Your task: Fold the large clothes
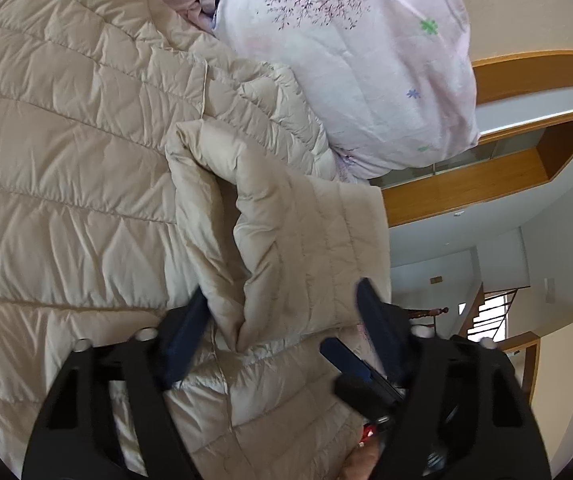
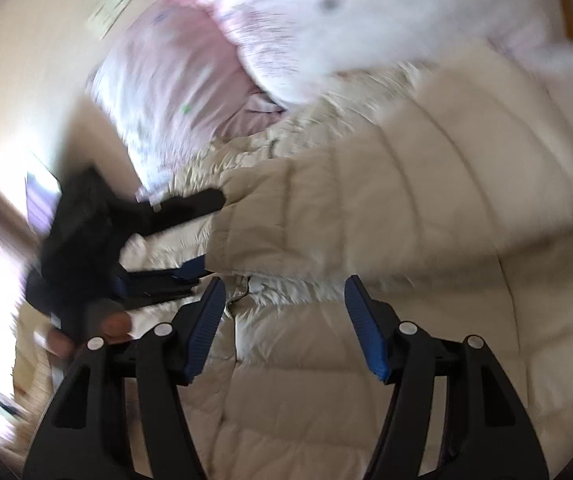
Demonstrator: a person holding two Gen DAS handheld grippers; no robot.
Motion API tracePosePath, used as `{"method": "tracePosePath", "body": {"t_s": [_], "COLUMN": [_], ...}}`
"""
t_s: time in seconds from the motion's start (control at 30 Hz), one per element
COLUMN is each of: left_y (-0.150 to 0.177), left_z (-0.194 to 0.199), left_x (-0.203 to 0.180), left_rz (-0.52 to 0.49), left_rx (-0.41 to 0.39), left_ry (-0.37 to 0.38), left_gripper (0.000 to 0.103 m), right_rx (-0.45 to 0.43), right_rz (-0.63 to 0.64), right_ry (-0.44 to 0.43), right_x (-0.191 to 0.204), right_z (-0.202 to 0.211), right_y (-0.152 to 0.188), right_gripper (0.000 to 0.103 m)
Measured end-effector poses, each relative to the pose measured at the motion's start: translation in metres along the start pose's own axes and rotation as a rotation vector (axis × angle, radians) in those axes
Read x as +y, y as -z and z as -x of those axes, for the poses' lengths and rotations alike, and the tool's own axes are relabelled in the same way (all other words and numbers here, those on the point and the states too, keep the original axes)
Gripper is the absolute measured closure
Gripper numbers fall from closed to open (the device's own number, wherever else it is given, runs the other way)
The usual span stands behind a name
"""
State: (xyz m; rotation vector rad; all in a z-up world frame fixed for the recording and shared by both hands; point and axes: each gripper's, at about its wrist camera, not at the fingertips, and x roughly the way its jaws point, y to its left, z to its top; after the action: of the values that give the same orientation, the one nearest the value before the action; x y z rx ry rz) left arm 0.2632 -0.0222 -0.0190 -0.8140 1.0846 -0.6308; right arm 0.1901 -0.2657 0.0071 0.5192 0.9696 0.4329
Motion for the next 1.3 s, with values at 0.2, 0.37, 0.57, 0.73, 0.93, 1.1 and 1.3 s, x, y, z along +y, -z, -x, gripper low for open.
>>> {"method": "tracePosePath", "body": {"t_s": [0.2, 0.37, 0.57, 0.73, 0.93, 1.1, 1.3], "left_y": [-0.007, -0.015, -0.029, -0.033, -0.029, -0.026, -0.025], "left_z": [-0.013, 0.017, 0.074, 0.102, 0.096, 0.082, 0.096], "left_x": [0.001, -0.001, 0.004, 0.01, 0.04, 0.062, 0.068], "left_rz": [-0.019, -0.063, -0.117, -0.15, -0.136, -0.113, -0.1], "left_rx": [0.02, -0.063, -0.207, -0.286, -0.255, -0.186, -0.2], "left_ry": [-0.036, -0.05, -0.115, -0.171, -0.272, -0.354, -0.424], "left_gripper": [0.096, 0.098, 0.098, 0.098, 0.098, 0.097, 0.06], "right_rx": [-0.048, -0.199, -0.281, -0.319, -0.267, -0.16, -0.098], "right_rz": [-0.355, -0.513, -0.563, -0.432, -0.267, -0.22, -0.09], "right_ry": [-0.102, -0.085, -0.022, 0.063, 0.281, 0.415, 0.488], "right_x": [-0.063, -0.096, -0.102, -0.081, -0.054, -0.053, -0.016], "right_z": [0.008, 0.021, 0.016, 0.015, 0.0, -0.019, -0.008], "right_y": [-0.006, -0.019, -0.033, -0.033, -0.03, -0.024, -0.015], "right_gripper": [0.04, 0.04, 0.048, 0.086, 0.087, 0.079, 0.061]}}
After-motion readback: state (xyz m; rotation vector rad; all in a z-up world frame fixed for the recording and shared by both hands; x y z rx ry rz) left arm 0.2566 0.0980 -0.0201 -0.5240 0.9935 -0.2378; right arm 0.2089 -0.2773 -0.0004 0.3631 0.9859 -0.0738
